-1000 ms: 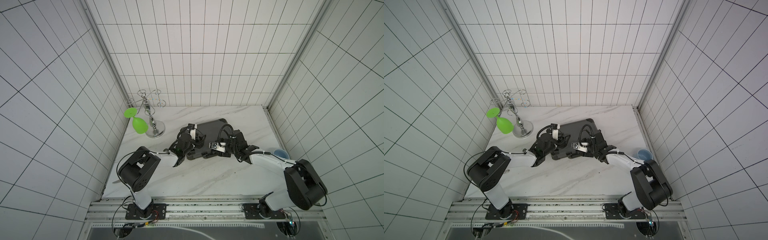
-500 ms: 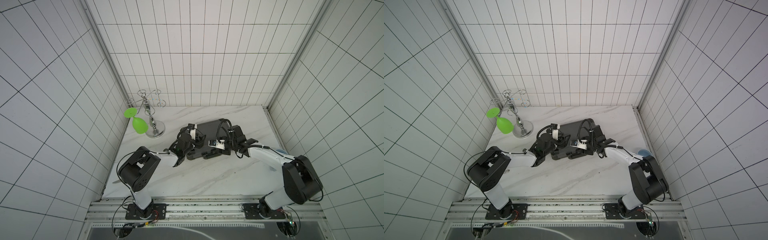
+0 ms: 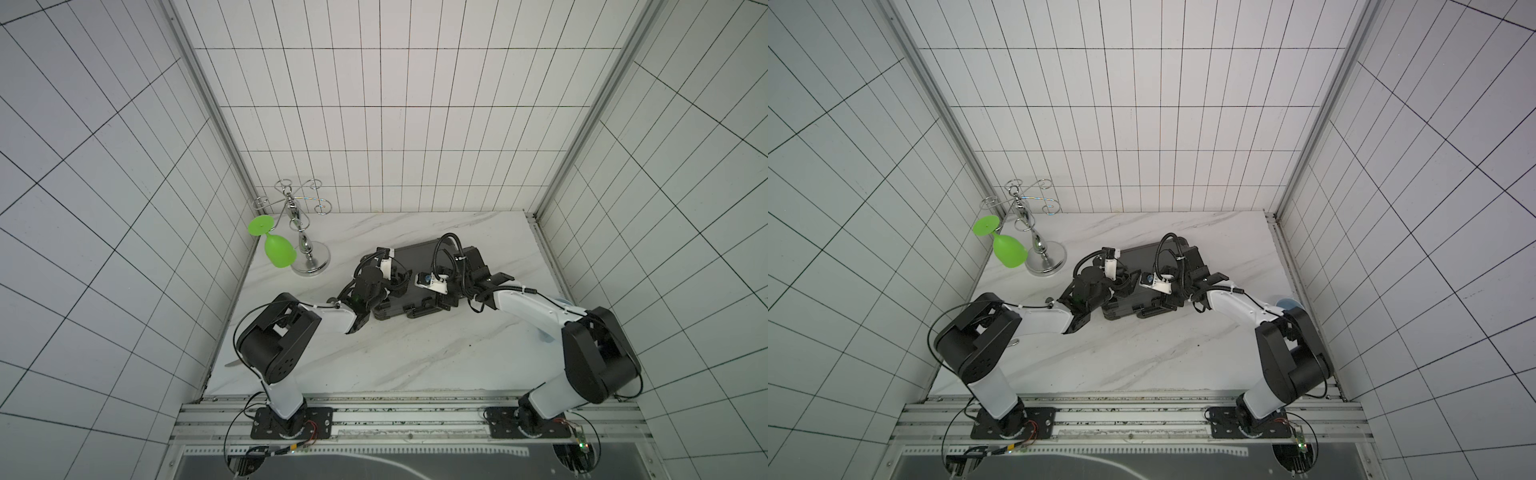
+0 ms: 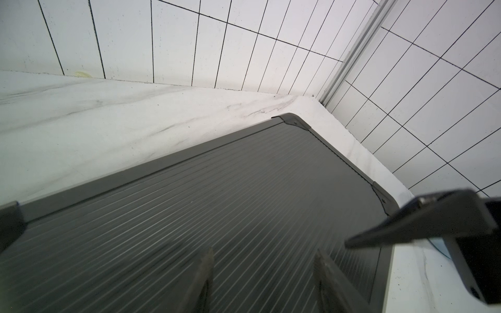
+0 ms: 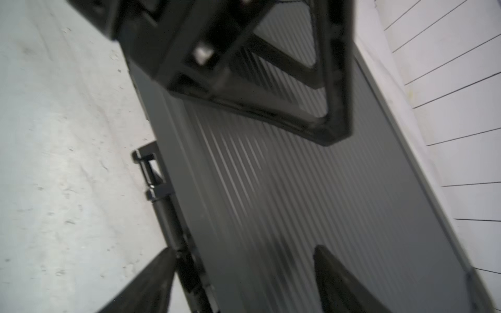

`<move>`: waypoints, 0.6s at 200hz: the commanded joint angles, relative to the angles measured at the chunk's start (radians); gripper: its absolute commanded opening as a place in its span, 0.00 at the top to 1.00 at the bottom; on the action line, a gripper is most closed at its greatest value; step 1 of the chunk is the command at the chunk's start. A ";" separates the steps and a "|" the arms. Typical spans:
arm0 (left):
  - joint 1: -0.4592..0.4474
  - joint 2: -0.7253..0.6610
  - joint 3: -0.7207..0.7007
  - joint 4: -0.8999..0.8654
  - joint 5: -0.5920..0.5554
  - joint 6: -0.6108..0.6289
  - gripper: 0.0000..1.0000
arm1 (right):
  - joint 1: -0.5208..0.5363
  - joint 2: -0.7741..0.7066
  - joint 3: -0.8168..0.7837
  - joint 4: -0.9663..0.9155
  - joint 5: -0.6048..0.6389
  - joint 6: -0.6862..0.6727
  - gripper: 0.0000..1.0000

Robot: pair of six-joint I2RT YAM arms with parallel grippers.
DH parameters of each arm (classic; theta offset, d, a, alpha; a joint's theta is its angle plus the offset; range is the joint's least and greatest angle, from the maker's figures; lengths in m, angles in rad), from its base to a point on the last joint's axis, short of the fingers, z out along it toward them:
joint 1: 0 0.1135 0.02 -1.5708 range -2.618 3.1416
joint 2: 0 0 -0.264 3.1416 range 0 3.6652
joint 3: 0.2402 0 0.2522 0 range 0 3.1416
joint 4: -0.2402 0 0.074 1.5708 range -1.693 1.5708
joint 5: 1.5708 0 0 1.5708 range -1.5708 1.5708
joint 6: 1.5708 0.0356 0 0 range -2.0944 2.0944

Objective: Close the poker set cases
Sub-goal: Fasten the fastener on the poker set case.

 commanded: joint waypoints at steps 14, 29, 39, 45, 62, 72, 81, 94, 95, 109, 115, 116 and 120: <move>0.000 0.035 -0.051 -0.217 -0.004 -0.022 0.39 | -0.024 -0.146 -0.122 0.334 0.165 0.181 0.01; 0.000 0.016 -0.049 -0.232 -0.012 -0.010 0.37 | -0.041 -0.198 -0.185 0.424 0.234 0.250 0.01; 0.000 -0.005 -0.048 -0.243 -0.019 -0.003 0.35 | -0.057 -0.232 -0.232 0.498 0.294 0.305 0.01; -0.001 -0.017 -0.046 -0.252 -0.025 0.003 0.33 | -0.070 -0.253 -0.260 0.527 0.315 0.331 0.01; -0.006 -0.059 -0.036 -0.293 -0.048 0.027 0.28 | -0.112 -0.310 -0.336 0.618 0.385 0.421 0.01; -0.011 -0.087 -0.030 -0.317 -0.068 0.041 0.25 | -0.143 -0.337 -0.376 0.646 0.417 0.468 0.01; -0.015 -0.114 -0.025 -0.338 -0.087 0.054 0.19 | -0.167 -0.359 -0.412 0.664 0.423 0.499 0.01; -0.015 -0.159 -0.016 -0.378 -0.113 0.073 0.03 | -0.204 -0.385 -0.457 0.677 0.436 0.537 0.01; -0.015 -0.161 -0.016 -0.381 -0.117 0.074 0.03 | -0.207 -0.386 -0.460 0.679 0.437 0.541 0.01; -0.015 -0.229 -0.014 -0.422 -0.174 0.094 0.03 | -0.260 -0.407 -0.504 0.689 0.445 0.602 0.01; -0.014 -0.261 -0.015 -0.442 -0.210 0.099 0.02 | -0.287 -0.413 -0.525 0.700 0.441 0.629 0.01; -0.014 -0.266 -0.015 -0.445 -0.216 0.099 0.02 | -0.291 -0.414 -0.529 0.703 0.441 0.633 0.01; -0.012 -0.290 -0.017 -0.456 -0.242 0.104 0.02 | -0.306 -0.417 -0.545 0.714 0.439 0.649 0.01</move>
